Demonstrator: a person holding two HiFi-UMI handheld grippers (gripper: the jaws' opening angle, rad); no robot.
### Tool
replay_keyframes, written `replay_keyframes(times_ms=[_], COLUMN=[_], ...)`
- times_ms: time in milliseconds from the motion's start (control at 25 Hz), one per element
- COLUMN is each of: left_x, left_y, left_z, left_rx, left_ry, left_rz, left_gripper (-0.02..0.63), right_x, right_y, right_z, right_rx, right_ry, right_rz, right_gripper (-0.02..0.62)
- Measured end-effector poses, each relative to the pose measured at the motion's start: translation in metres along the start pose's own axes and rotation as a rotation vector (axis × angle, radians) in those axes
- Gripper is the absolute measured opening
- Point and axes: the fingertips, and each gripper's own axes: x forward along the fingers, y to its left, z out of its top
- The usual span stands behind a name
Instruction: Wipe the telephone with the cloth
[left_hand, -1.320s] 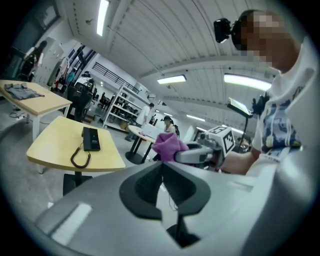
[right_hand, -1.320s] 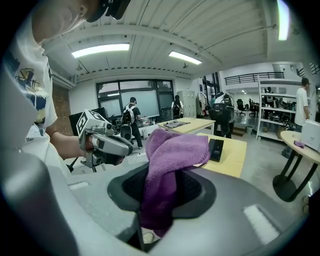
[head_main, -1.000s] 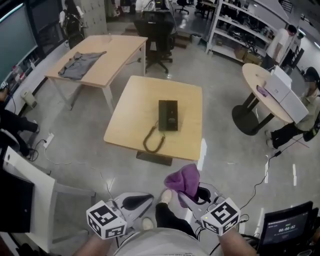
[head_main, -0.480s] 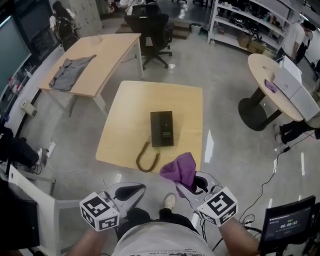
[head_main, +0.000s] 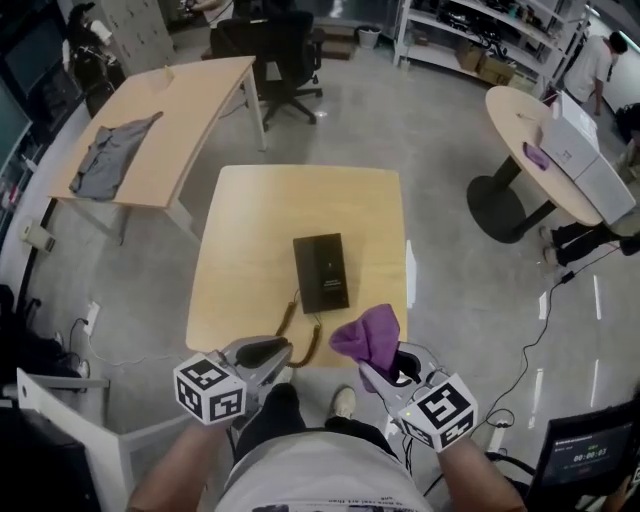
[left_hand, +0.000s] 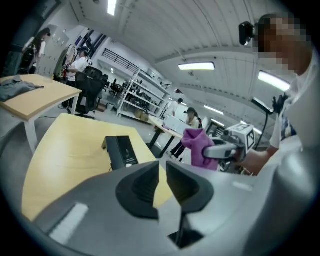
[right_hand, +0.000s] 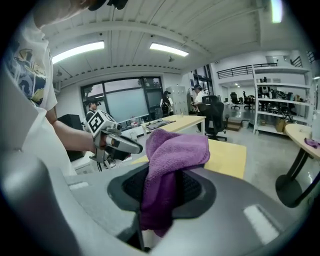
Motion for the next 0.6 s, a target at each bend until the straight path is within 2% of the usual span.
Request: replay_keyframes(times_ms=[240, 600], left_x=[0.033, 0.085], left_y=[0.069, 0.140], left_z=[-0.008, -0.028], left_rx=[-0.055, -0.241], left_ry=[0.064, 0.103], left_rz=[-0.049, -0.101], left_gripper=[0.087, 0.118], right_x=[0.023, 0.036], right_y=[-0.016, -0.021], right_z=[0.000, -0.003], right_rx=[0.061, 0.132], right_ry=[0.021, 0.081], right_rz=[-0.118, -0.241], right_gripper=[0.117, 0.117])
